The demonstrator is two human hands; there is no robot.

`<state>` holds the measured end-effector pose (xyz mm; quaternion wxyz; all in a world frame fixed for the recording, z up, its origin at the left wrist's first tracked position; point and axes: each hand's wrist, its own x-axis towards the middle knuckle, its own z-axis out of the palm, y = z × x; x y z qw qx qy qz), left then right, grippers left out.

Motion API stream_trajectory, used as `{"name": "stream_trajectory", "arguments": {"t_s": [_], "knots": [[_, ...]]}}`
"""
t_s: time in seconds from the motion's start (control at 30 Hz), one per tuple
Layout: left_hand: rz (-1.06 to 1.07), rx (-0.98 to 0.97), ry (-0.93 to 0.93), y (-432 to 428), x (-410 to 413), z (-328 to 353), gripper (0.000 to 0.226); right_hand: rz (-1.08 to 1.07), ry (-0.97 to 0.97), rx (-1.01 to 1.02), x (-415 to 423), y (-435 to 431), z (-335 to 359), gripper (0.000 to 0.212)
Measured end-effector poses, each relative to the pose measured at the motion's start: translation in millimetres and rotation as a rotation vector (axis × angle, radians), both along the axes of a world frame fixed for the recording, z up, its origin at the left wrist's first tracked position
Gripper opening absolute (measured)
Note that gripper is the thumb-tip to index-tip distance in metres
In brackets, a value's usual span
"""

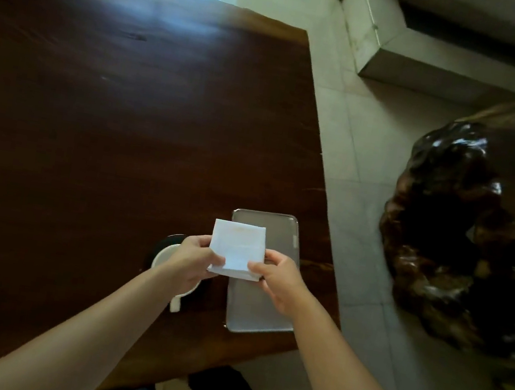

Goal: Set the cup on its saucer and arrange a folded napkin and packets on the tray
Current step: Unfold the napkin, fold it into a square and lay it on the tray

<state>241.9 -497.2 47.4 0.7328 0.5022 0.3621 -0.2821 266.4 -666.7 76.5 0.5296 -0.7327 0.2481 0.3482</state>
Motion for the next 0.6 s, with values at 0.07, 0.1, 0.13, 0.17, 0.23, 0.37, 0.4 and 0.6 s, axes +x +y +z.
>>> {"name": "stream_trajectory", "arguments": {"t_s": [0.07,0.1,0.13,0.17,0.23,0.37,0.4,0.6], "knots": [[0.026,0.069,-0.007,-36,12,-2,0.051,-0.001,-0.017,0.001,9,-34,-5,0.045],[0.029,0.112,-0.021,-51,18,-6,0.05,-0.002,-0.022,0.003,15,-49,-9,0.047],[0.03,0.15,-0.041,-65,24,-10,0.049,0.0,-0.021,0.012,20,-62,-13,0.05],[0.036,0.188,-0.054,-76,29,-15,0.048,0.014,-0.021,0.016,25,-73,-17,0.051],[0.076,0.253,-0.045,-91,37,-26,0.047,0.06,-0.028,0.013,35,-88,-28,0.053],[0.137,0.356,-0.014,-106,43,-45,0.043,0.111,-0.037,-0.009,49,-100,-46,0.059],[0.127,0.395,-0.021,-109,42,-48,0.045,0.13,-0.047,-0.013,51,-101,-49,0.058],[-0.045,0.666,-0.098,-117,40,-63,0.049,0.173,-0.107,-0.04,58,-102,-67,0.056]]}}
